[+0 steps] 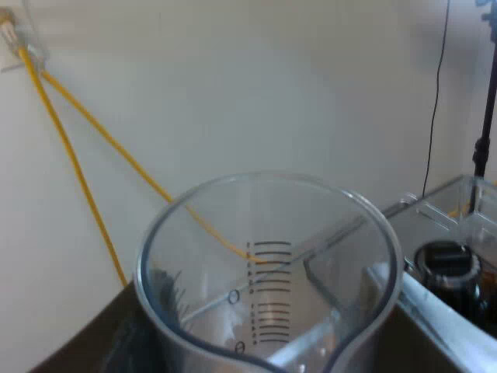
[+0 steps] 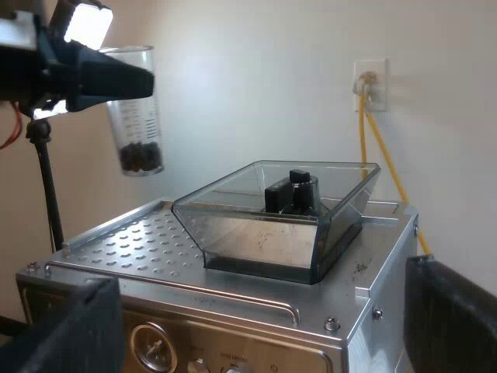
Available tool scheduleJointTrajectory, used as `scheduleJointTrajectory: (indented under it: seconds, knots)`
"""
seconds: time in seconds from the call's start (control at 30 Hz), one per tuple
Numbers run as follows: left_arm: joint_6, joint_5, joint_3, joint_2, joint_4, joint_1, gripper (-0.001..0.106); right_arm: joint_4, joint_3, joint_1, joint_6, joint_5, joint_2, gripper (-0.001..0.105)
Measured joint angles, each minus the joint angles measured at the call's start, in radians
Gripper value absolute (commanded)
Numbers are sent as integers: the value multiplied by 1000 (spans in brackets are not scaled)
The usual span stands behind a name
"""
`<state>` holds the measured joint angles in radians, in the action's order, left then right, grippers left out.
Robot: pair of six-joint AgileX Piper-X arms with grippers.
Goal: Pour the beans into the coffee machine
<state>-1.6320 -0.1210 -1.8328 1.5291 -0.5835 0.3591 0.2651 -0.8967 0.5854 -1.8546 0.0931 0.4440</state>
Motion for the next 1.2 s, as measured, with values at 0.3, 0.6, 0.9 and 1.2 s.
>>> scheduleJointTrajectory:
  seconds: [0.3, 0.6, 0.9, 1.2]
  knots:
    - [0, 3, -65, 82, -7, 4, 26, 0, 0, 0, 0, 0, 0, 79]
    - [43, 3, -64, 134, -42, 11, 26, 0, 0, 0, 0, 0, 0, 79]
    - [233, 30, -64, 134, -5, 30, 26, 0, 0, 0, 0, 0, 0, 79]
    - [496, 113, -64, 134, 67, 101, 26, 0, 0, 0, 0, 0, 0, 79]
